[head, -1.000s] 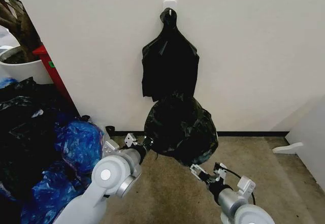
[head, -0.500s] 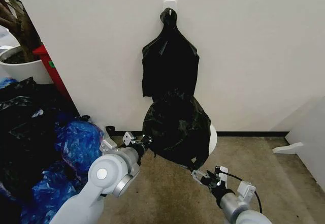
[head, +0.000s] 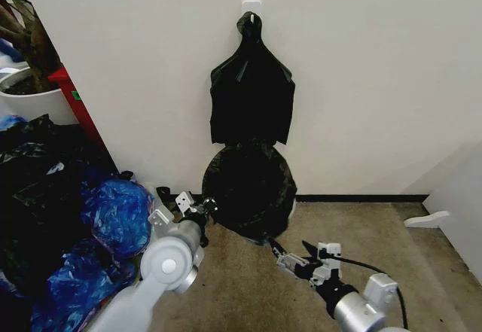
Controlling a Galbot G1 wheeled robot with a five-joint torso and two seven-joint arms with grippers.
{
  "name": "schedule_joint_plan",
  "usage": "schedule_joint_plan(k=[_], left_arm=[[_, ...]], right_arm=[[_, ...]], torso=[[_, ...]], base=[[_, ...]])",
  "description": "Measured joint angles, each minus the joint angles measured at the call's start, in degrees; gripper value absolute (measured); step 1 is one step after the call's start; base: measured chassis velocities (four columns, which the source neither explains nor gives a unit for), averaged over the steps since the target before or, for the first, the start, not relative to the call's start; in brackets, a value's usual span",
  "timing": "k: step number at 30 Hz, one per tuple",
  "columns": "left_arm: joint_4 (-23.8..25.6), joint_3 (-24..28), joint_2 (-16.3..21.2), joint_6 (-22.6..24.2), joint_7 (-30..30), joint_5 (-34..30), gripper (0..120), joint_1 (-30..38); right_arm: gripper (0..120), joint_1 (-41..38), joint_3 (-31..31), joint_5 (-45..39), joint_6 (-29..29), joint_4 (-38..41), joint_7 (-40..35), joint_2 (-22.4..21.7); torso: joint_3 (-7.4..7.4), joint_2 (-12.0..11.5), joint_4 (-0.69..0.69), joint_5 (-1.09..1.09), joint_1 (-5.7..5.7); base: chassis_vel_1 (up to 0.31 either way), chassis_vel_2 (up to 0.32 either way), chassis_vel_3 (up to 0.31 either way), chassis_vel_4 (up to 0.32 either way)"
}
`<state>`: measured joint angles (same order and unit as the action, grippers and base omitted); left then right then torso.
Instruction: Place the garbage bag over the trash bin.
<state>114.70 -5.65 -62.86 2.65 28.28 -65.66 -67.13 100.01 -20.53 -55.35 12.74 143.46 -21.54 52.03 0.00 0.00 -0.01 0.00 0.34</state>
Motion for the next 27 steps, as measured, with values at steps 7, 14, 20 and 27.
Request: schedule_joint_plan(k=[7,14,20,27], left_arm=[[-8.85,-0.76,0.15,-8.39,-22.2,9.49,1,-1.55],[-12.06,-1.5,1.26,-12.41,-38.89,12.82,1,-2.27],[-12.16,-1.47,1.25,-13.33,-47.38,17.98,1,-1.88],[-10.0,-0.9,1.58,-13.48,-50.11,21.61,1,-1.18]], right_arm=[[100,-3.21,-13.35,-20.71,1.89,0.18,-1.82,-2.73],[100,-6.14,-37.06,-48.22,12.4,-2.87,8.87,-8.65],[100,-10.55,-37.67,-52.49,21.21,-9.95,13.26,-13.04],[100,-16.65,-29.57,-43.57,22.36,-16.34,15.52,-17.38]], torso=[[0.0,0.0,-0.01,0.01,0.0],[0.0,0.0,-0.01,-0.02,0.0],[0.0,0.0,-0.02,0.0,0.0],[0.01,0.0,0.0,0.0,0.01]], base=[[0.0,0.0,0.0,0.0],[0.0,0.0,0.0,0.0],[0.0,0.0,0.0,0.0],[0.0,0.0,0.0,0.0]])
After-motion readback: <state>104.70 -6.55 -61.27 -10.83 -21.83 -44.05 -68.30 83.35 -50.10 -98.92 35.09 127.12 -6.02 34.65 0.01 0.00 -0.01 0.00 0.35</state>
